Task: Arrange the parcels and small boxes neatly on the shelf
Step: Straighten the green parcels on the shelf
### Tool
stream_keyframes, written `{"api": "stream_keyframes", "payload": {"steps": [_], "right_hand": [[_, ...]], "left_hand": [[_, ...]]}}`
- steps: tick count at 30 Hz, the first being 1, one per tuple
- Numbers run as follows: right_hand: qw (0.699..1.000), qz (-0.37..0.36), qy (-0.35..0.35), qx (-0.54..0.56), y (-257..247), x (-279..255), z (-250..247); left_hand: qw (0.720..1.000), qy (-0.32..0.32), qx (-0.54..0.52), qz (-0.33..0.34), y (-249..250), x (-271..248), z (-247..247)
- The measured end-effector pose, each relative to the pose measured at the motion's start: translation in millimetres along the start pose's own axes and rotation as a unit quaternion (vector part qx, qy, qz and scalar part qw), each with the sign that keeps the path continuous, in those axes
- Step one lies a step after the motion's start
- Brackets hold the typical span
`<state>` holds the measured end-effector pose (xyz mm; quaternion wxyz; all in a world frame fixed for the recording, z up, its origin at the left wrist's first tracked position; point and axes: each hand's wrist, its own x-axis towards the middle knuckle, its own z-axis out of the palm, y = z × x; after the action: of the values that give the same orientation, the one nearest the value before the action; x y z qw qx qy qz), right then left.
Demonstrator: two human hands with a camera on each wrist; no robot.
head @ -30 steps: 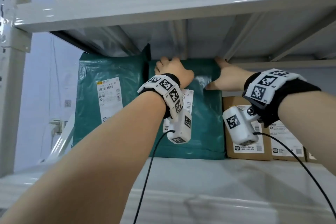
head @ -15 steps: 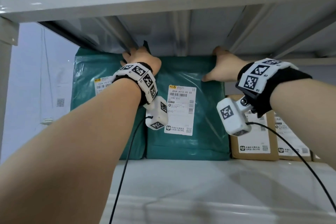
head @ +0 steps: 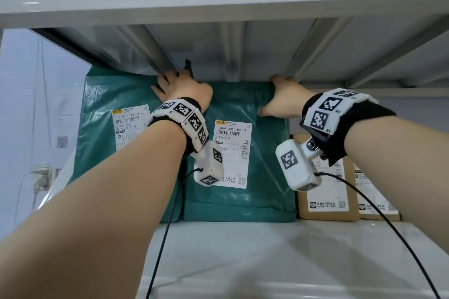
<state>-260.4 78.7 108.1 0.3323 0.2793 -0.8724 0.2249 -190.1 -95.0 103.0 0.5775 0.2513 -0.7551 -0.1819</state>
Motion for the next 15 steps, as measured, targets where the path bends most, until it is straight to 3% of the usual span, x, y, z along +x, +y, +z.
{"api": "stream_keyframes", "payload": {"steps": [9,15], "right_hand": [[0.998,0.012,0.017,0.055,10.3,-10.4,0.0],[0.993,0.098,-0.064,0.002,40.5,-23.9,-6.1]], "left_hand": [[1.000,0.021,-0.020,0.004,8.1,-16.7,-1.3],[0.996,0.076,-0.019,0.042,22.4,-33.2,4.8]]}}
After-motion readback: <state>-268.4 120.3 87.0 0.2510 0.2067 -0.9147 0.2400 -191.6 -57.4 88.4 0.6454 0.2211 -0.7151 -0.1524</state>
